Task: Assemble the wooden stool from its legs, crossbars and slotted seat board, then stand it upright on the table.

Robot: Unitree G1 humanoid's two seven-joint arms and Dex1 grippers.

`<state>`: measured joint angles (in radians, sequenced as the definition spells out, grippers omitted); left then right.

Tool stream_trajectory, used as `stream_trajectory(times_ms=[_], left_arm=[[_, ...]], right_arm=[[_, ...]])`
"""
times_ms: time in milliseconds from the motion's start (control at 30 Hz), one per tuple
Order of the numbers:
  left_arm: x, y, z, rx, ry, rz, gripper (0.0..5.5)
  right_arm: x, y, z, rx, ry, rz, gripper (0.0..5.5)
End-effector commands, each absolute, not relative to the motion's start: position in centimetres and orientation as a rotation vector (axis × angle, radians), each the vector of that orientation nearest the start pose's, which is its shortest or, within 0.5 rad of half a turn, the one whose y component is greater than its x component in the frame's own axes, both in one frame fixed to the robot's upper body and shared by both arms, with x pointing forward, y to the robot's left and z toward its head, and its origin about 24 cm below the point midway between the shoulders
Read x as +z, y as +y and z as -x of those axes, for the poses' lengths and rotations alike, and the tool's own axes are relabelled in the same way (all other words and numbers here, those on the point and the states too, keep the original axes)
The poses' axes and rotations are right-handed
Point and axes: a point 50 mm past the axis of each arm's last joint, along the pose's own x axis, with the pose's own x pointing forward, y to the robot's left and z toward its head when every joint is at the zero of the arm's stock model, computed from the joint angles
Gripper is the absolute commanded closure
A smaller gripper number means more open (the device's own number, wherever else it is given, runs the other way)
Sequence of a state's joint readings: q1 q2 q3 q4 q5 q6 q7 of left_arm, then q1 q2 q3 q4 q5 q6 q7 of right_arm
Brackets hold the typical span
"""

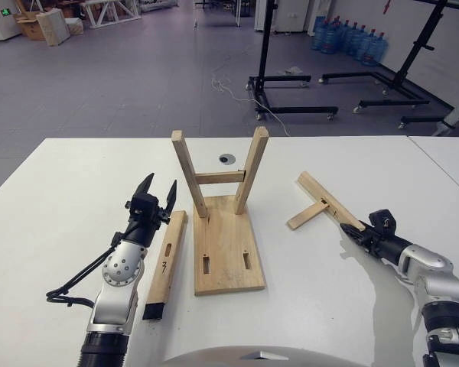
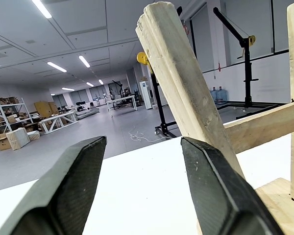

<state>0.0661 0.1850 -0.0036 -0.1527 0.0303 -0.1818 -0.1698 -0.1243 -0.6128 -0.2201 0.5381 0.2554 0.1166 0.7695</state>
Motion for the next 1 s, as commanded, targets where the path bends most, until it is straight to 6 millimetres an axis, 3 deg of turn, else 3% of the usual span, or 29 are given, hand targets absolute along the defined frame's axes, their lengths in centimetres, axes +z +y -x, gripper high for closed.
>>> stream_trajectory(times_ms=[33,133,200,267,400,500,600,700,833,1000], left_arm=[[8.4,17.0,-24.1,-0.199,-0.262,-0.237,2.72],[9.5,17.0,-24.0,-0.274,-0.292,-0.112,2.72],[10.9,16.4,-23.2,-0.477,-0.295,0.107,2.72],[12.6,16.1,-22.1,-0.696,-0.294,0.276,2.72],[15.4,17.1,-21.1,-0.976,-0.27,0.454,2.72],[16.7,18.0,-20.9,-1.092,-0.25,0.533,2.72],[18.0,17.8,-19.8,-1.269,-0.232,0.684,2.72],[18.8,17.7,-19.3,-1.399,-0.214,0.762,2.72],[20.4,17.7,-19.5,-1.457,-0.235,0.841,2.72],[21.3,17.2,-19.6,-1.474,-0.236,0.844,2.72]], right_arm=[[2.6,-31.2,-24.9,0.321,0.388,-0.007,4.39],[4.4,-30.9,-26.0,0.288,0.272,-0.246,4.39],[7.0,-30.0,-26.0,0.461,0.167,-0.584,4.4],[10.2,-28.6,-25.4,0.692,0.055,-0.804,4.4],[14.9,-24.4,-23.8,1.089,-0.07,-1.007,4.4],[17.0,-22.3,-22.1,1.287,-0.117,-1.091,4.4],[18.1,-20.0,-20.5,1.468,-0.075,-1.196,4.4],[17.6,-17.8,-19.3,1.601,0.051,-1.263,4.4],[16.2,-16.3,-19.1,1.655,0.231,-1.311,4.4],[16.0,-15.2,-19.1,1.704,0.325,-1.298,4.4]])
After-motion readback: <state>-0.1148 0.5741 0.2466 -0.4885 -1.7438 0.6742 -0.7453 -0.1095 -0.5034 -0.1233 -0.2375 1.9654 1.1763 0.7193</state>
